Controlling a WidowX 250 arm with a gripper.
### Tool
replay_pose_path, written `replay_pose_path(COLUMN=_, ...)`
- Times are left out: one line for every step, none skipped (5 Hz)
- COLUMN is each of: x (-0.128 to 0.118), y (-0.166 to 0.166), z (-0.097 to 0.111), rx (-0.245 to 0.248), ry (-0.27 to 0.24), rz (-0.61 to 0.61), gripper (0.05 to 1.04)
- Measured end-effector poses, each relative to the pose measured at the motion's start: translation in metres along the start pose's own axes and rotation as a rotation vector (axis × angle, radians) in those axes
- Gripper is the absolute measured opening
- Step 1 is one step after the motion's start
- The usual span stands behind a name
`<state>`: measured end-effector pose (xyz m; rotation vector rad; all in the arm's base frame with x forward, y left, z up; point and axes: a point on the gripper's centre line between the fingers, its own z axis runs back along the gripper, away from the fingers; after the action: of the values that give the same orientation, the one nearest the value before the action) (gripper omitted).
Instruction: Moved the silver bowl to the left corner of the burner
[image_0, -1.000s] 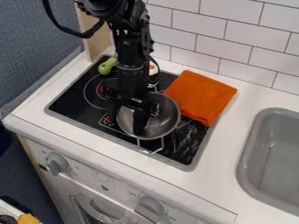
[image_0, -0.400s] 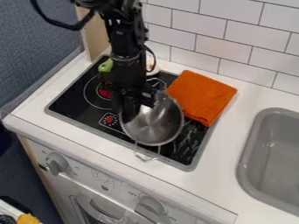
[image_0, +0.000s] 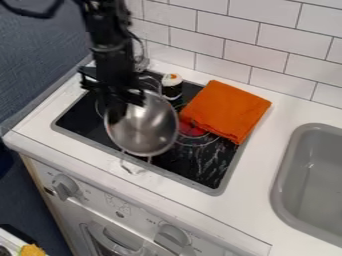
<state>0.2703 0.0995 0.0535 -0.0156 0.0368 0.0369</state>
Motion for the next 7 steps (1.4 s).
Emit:
replay_pose_path(x=-0.007, y=0.037, z=0.013, rx=0.007, ry=-0.004, rz=0.07, gripper=0.074)
replay_pose_path(x=-0.002, y=0.076, z=0.011, rx=0.028, ry=-0.017, rz=0.165, gripper=0.073)
replay_pose_path(x=0.006, y=0.092, z=-0.008, rx=0.025, ry=0.022, rz=0.228, gripper=0.073)
replay_pose_path(x=0.01, y=0.088, z=-0.017, rx=0.026, ry=0.057, rz=0.207, gripper=0.073)
replay_pose_path(x=0.016, y=0.079, z=-0.019, rx=0.038, ry=0.064, rz=0.171, gripper=0.1)
replay_pose_path(x=0.016, y=0.071, z=-0.027, rx=0.04, ry=0.075, rz=0.167, gripper=0.294)
replay_pose_path(x=0.019, y=0.064, z=-0.031, rx=0.023, ry=0.055, rz=0.161, gripper=0.584)
